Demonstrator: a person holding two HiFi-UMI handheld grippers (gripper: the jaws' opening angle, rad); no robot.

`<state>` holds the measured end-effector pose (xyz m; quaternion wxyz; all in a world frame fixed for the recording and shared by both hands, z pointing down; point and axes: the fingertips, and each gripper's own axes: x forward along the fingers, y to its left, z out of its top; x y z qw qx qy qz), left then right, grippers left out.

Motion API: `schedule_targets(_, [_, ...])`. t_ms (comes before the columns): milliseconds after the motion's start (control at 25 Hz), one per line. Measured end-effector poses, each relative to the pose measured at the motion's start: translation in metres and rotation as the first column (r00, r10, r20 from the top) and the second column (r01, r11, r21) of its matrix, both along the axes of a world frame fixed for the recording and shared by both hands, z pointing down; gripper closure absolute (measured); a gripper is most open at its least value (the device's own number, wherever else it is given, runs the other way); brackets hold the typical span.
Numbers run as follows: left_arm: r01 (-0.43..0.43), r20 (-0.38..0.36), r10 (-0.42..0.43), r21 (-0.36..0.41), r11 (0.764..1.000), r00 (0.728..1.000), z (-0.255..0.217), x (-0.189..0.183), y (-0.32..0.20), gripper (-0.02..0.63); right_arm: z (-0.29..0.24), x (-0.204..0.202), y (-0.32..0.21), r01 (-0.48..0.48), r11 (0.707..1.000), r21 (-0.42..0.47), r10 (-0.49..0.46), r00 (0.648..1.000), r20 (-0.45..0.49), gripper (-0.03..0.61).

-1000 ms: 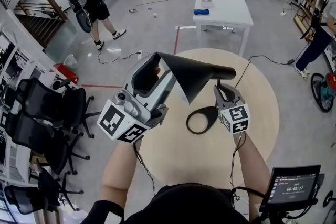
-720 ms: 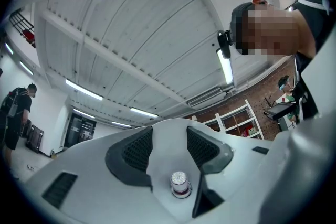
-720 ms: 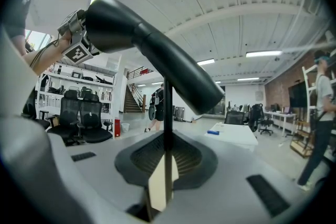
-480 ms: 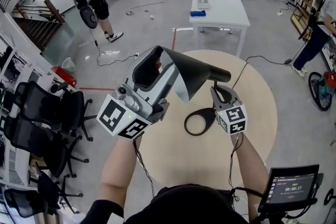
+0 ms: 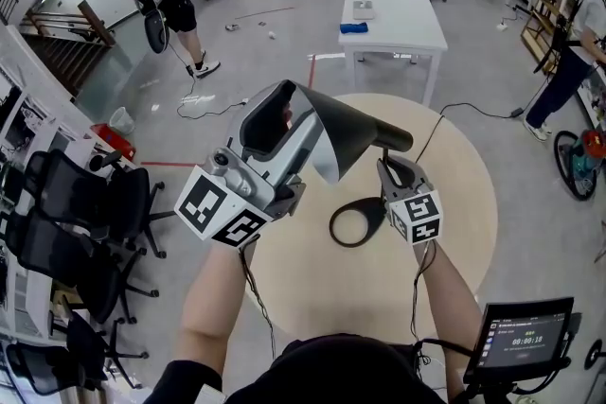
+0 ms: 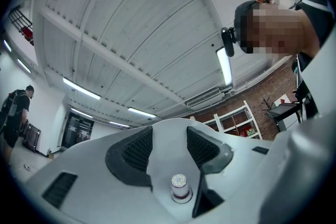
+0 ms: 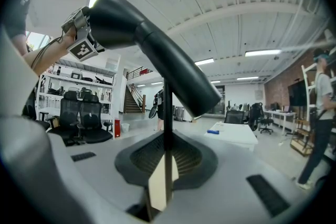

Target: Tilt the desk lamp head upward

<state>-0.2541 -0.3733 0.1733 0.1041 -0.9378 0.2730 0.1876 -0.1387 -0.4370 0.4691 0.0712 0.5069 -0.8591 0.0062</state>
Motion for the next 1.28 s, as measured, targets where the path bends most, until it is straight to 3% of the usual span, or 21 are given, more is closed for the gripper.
schedule_targets(360, [0.0, -0.044, -0.001, -0.029, 1.0, 0.999, 0.003, -0.006, 0.005, 0.399, -0.004, -0.001, 0.002, 0.007, 1.0, 0.005, -0.007, 1.0, 0.003, 0.535])
schedule_targets(560, [0.058, 0.011, -0.058, 0.0, 0.998, 0.998, 0.02, -0.005, 0.022, 0.399, -0.004, 0.001, 0.0, -0.013, 0.998, -0.056, 0.014, 0.999, 0.031, 0.534])
schedule_targets(840, [0.148, -0.015, -0.151, -0.134, 0.98, 0.988, 0.061, -0.043, 0.046, 0.399, -0.008, 0.018, 0.025, -0.09, 0.993, -0.08, 0.1, 0.985, 0.14, 0.534])
schedule_targets(960, [0.184, 0.009, -0.187, -0.219, 0.958, 0.982, 0.095, -0.051, 0.061, 0.399, -0.008, 0.023, 0.046, -0.066, 0.991, -0.119, 0.09, 0.974, 0.21, 0.534])
schedule_targets(1080, [0.191, 0.082, -0.173, -0.341, 0.921, 0.982, 0.158, -0.039, 0.079, 0.399, 0.005, 0.022, 0.077, -0.003, 0.986, -0.164, 0.041, 0.972, 0.232, 0.534])
schedule_targets(1280, [0.203, 0.124, -0.162, -0.545, 0.813, 0.979, 0.243, -0.028, 0.135, 0.399, 0.016, 0.023, 0.147, 0.066, 0.974, -0.215, -0.011, 0.97, 0.243, 0.534])
